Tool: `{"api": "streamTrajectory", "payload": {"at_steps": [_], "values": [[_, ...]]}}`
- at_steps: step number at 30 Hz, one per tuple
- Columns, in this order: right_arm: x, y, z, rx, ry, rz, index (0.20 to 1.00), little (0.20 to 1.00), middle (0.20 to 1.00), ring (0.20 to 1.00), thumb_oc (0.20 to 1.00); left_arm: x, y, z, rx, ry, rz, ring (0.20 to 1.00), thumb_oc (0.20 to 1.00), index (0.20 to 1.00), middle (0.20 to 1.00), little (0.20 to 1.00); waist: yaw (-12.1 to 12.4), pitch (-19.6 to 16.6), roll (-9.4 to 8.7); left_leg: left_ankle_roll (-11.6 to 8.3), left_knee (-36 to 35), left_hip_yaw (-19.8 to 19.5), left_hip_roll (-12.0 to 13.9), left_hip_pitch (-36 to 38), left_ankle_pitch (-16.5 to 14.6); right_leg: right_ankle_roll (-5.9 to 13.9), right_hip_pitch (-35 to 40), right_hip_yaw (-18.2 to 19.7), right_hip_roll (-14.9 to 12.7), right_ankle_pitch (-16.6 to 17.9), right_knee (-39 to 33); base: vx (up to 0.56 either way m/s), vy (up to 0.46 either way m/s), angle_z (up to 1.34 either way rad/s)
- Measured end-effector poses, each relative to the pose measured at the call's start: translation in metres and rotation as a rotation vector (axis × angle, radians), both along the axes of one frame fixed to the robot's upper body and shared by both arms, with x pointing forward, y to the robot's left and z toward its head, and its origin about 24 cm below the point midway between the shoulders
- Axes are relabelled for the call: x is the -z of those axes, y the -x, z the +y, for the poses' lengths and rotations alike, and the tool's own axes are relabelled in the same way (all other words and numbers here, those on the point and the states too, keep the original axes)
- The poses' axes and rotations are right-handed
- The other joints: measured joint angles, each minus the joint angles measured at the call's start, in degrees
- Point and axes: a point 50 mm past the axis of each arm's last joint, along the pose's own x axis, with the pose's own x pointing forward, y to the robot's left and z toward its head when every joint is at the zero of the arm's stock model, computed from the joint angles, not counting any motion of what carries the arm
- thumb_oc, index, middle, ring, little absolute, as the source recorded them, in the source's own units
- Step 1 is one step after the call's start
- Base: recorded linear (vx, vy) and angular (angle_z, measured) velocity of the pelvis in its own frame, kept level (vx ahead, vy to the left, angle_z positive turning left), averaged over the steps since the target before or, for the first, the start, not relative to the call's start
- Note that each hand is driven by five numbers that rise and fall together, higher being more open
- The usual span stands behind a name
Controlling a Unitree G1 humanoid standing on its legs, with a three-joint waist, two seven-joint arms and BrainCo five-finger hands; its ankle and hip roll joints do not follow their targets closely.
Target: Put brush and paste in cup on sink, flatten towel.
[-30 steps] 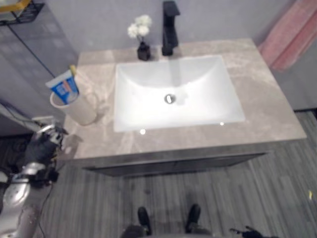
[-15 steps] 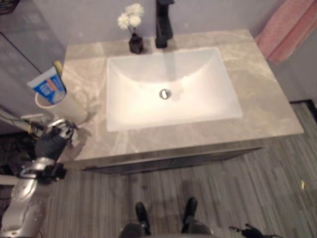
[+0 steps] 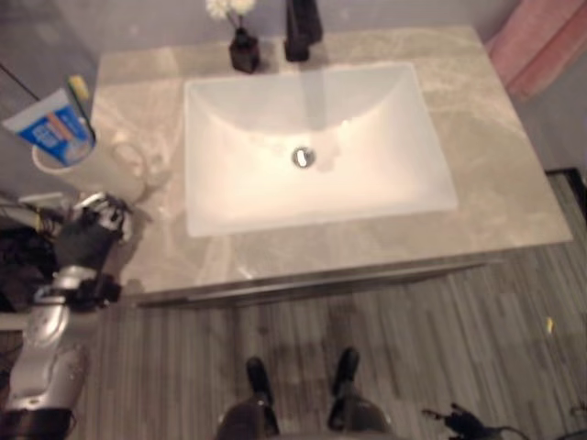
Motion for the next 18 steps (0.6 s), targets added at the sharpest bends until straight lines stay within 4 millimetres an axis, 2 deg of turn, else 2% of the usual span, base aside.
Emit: {"api": "streamTrajectory", "payload": {"at_steps": [6, 11, 12, 15, 18], "values": [[-0.003, -0.011, 0.001, -0.014, 0.001, -0.036, 1.0, 1.0, 1.0, 1.0, 1.0, -0.027, -0.011, 0.003, -0.035, -0.049, -0.104, 0.2, 0.2, 0.2, 0.2, 0.2, -1.3, 1.0, -1.34, 0.05, 0.0, 0.1, 0.0, -1.7, 0.2, -0.2, -1.7, 0.2, 0.0, 0.3, 0.0, 0.0, 0.0, 0.0], [-0.004, -0.014, 0.002, -0.021, 0.002, -0.047, 1.0, 1.0, 1.0, 1.0, 1.0, -0.043, -0.017, 0.009, -0.065, -0.075, -0.148, 0.2, 0.2, 0.2, 0.2, 0.2, -1.9, 1.3, -1.7, 0.05, 0.0, 0.0, 0.1, -2.6, 0.2, -0.27, -2.7, 0.3, 0.1, 0.4, 0.0, 0.0, 0.002, -0.01], [-0.004, -0.015, 0.003, -0.031, 0.001, -0.047, 1.0, 1.0, 1.0, 1.0, 1.0, -0.052, -0.022, 0.014, -0.082, -0.097, -0.161, 0.2, 0.2, 0.2, 0.2, 0.2, -2.0, 1.8, -1.96, 0.04, 0.0, 0.1, 0.0, -2.9, 0.2, -0.28, -3.1, 0.4, 0.1, 0.4, 0.0, 0.01, 0.0, -0.05], [-0.004, -0.018, 0.005, -0.055, 0.001, -0.047, 1.0, 1.0, 1.0, 1.0, 1.0, -0.063, -0.026, 0.018, -0.108, -0.103, -0.188, 0.2, 0.2, 0.2, 0.2, 0.2, -2.0, 2.3, -2.44, 0.04, 0.0, 0.0, 0.2, -2.9, 0.2, -0.44, -3.4, 1.0, 0.3, 0.5, 0.0, 0.01, -0.007, -0.08], [-0.004, -0.019, 0.005, -0.057, 0.0, -0.049, 1.0, 1.0, 1.0, 1.0, 1.0, -0.065, -0.026, 0.017, -0.113, -0.102, -0.199, 0.2, 0.2, 0.2, 0.2, 0.2, -2.0, 2.4, -2.61, 0.04, 0.0, -0.3, 0.4, -2.9, 0.2, -0.45, -3.5, 1.2, 0.3, 0.5, 0.0, 0.01, -0.004, -0.06]]}}
